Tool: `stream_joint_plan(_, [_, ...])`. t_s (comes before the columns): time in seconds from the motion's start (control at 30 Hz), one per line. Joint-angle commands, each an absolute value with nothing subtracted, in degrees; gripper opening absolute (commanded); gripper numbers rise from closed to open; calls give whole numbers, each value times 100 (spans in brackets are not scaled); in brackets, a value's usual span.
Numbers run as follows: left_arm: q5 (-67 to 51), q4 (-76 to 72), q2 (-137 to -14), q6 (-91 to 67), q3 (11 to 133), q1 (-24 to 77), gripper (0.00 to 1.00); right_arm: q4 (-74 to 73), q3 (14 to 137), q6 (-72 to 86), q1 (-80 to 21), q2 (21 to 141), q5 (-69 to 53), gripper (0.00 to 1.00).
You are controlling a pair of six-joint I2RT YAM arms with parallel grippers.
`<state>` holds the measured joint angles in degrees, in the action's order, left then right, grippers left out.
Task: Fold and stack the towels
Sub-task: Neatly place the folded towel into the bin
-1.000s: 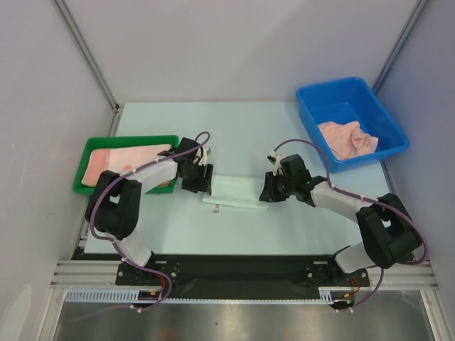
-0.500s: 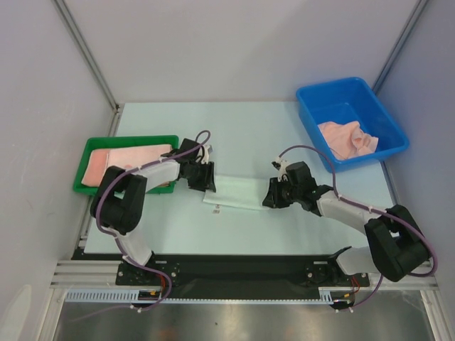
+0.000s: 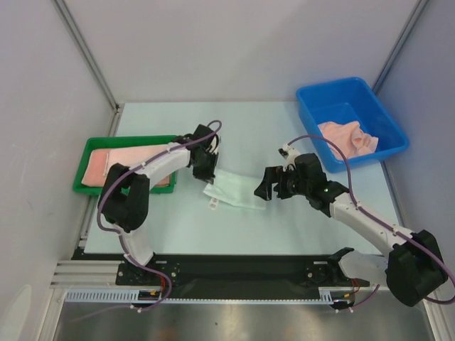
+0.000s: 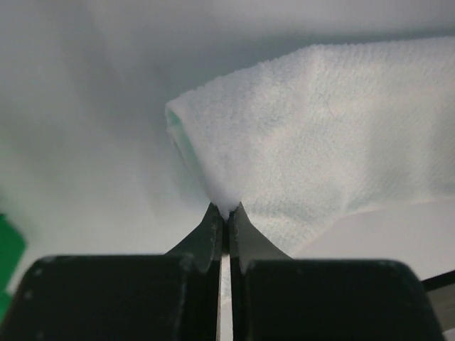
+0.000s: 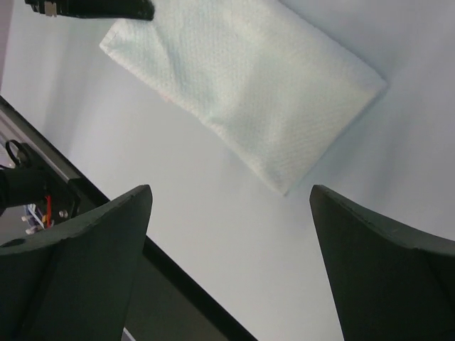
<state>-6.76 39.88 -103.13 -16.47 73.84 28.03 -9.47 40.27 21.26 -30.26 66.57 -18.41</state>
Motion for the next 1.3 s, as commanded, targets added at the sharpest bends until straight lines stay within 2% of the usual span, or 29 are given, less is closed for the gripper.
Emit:
stream_joint_plan(0.0, [455, 5112, -9985, -1363, 8180, 2760, 0, -1195, 4412, 2223, -3050, 6425, -1775, 100])
stream_joint_plan(0.27, [1335, 6248, -9826, -827, 9254, 2015, 0, -1459, 4720, 2057, -2980, 6442, -1626, 100])
stream_joint_plan(0.5, [1309, 6521, -9809, -458, 9957, 976, 0, -1318, 4790, 1978, -2786, 6776, -1872, 100])
stream_joint_plan(1.03, [1292, 6328, -10090, -184, 10547, -395, 0, -1204, 5001, 1767, -2566, 7356, -1969, 100])
stream_joint_plan(1.27, [1222, 5363, -9967, -193, 9933, -957, 0, -1152, 5150, 1714, -2566, 7646, -2030, 100])
